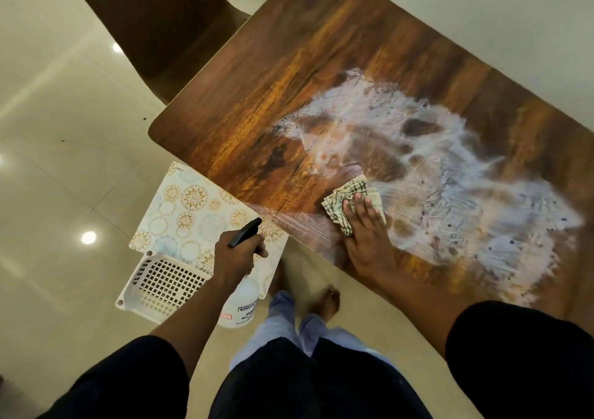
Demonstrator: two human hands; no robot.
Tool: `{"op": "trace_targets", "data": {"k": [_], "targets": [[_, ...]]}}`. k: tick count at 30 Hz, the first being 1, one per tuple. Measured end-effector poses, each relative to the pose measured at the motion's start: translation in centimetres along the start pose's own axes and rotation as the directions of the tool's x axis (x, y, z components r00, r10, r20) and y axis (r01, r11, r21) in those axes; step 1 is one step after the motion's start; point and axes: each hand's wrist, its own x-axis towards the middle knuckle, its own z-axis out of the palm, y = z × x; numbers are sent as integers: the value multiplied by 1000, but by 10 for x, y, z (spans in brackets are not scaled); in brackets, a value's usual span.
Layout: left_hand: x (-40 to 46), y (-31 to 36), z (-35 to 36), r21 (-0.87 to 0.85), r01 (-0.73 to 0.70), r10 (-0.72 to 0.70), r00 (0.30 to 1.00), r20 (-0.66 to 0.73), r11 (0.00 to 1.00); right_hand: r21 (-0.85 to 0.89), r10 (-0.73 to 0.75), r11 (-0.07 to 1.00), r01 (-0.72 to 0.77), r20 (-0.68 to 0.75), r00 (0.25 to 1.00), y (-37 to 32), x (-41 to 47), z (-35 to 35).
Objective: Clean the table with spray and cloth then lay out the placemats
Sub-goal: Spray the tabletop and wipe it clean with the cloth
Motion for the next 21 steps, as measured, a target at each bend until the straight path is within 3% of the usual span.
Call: {"op": "trace_targets", "data": {"k": [4,9,14,21], "targets": [[-11,-3,12,-17,-19,19,999,-31,1000,31,62,998,-62,7,998,-35,10,9],[-19,-5,14,-29,-74,68,984,-164,997,43,-290,957,287,108,951,-95,45,16],[-24,-4,14,-39,-85,72,965,-252,996,-72,-456,878,473,178,872,-139,80,23],[-34,-12,25,-24,-60,54,975,-214,998,-59,-621,771,634,149,769,-76,45,24]]}}
